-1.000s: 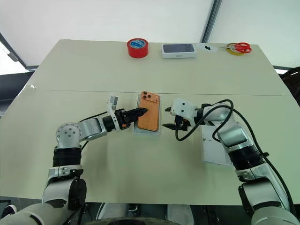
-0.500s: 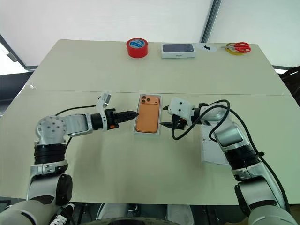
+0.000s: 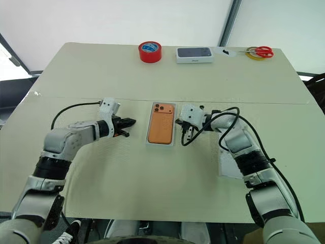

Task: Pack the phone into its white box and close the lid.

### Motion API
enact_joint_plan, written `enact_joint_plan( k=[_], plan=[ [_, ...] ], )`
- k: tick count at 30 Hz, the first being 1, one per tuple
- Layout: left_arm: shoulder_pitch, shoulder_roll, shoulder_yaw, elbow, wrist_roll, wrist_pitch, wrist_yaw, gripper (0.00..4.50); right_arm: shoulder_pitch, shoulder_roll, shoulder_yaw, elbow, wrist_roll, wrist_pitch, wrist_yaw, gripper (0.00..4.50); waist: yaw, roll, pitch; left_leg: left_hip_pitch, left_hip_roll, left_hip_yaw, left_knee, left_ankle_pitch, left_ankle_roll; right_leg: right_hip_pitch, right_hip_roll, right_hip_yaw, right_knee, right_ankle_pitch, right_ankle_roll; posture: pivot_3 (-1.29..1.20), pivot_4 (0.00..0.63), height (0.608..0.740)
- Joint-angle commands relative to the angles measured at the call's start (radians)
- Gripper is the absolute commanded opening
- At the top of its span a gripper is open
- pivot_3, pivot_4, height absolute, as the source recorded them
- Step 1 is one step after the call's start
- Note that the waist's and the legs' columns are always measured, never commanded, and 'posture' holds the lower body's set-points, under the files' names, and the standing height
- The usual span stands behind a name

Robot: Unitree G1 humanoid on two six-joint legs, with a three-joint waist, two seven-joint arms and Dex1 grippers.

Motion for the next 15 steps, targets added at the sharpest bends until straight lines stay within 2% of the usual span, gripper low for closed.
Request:
enact_joint_plan(
  k=[1,8,15],
  plan=[
    [-0.016,-0.030,-0.092,0.036,0.050,-0.009,-0.086,0.00,-0.004,-0.010,-0.009,0.002,-0.016,-0.032,-0.011,0.07,-0.001,0.000,0.000,0.000,0.000,0.000,0.000,0.000,0.000,0.000,0.000,0.000,0.000,0.000,0.000,0.00,0.150,0.730],
    [-0.045,-0.110,-0.134,0.028,0.040,0.054,-0.200,0.00,0.060,-0.053,-0.038,-0.131,0.038,0.015,0.059,0.07,0.011,0.000,0.000,0.000,0.000,0.000,0.000,0.000,0.000,0.001,0.000,0.000,0.000,0.000,0.000,0.00,0.150,0.730],
    [-0.089,-0.233,-0.169,0.059,0.049,0.068,-0.292,0.00,0.209,-0.224,-0.130,-0.314,0.106,0.083,0.149,0.07,0.032,0.000,0.000,0.000,-0.001,-0.001,0.003,-0.001,0.002,0.003,-0.001,-0.001,0.000,0.000,0.000,0.00,0.150,0.730]
  ],
)
